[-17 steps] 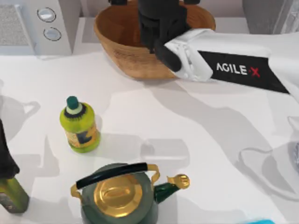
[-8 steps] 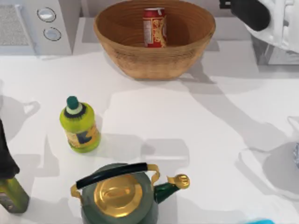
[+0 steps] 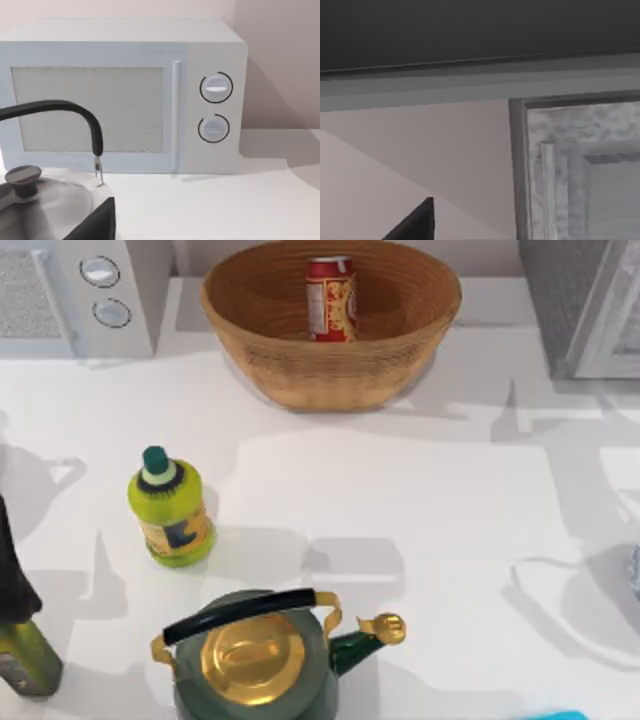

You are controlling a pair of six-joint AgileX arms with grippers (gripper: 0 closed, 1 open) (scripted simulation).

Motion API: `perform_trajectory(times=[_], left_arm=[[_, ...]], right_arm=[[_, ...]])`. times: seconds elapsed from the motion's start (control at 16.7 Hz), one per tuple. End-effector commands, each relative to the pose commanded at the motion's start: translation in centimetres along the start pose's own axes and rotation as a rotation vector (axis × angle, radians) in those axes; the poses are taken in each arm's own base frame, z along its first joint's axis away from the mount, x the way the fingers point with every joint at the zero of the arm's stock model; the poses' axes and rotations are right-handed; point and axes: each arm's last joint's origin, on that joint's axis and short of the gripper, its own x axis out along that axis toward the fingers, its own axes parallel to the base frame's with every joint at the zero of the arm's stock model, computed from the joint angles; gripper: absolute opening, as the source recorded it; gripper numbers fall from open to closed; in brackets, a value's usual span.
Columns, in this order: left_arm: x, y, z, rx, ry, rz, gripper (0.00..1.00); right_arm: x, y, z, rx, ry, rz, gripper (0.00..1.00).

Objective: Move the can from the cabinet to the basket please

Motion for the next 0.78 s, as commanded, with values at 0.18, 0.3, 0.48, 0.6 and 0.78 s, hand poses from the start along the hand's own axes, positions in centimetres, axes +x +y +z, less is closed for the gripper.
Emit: perform_trajectory(times=[0.18, 0.3, 0.48, 0.6, 0.78], left_arm=[[0.0, 0.0, 0.0, 0.000, 0.000, 0.000, 1.00], [0.0, 0.0, 0.0, 0.000, 0.000, 0.000, 1.00], [0.0, 0.0, 0.0, 0.000, 0.000, 0.000, 1.00], [0.0, 0.0, 0.0, 0.000, 0.000, 0.000, 1.00], [0.0, 0.0, 0.0, 0.000, 0.000, 0.000, 1.00]], right_arm=[[-5.8, -3.5, -5.3, -0.027, 0.048, 0.009, 1.00], [-8.5, -4.9, -10.1, -0.044, 0.099, 0.023, 1.00], [-10.9, -6.3, -16.3, -0.058, 0.148, 0.043, 1.00], [-11.7, -7.0, -19.2, -0.067, 0.159, 0.037, 1.00], [-12.1, -7.7, -21.4, -0.081, 0.161, 0.004, 1.00]])
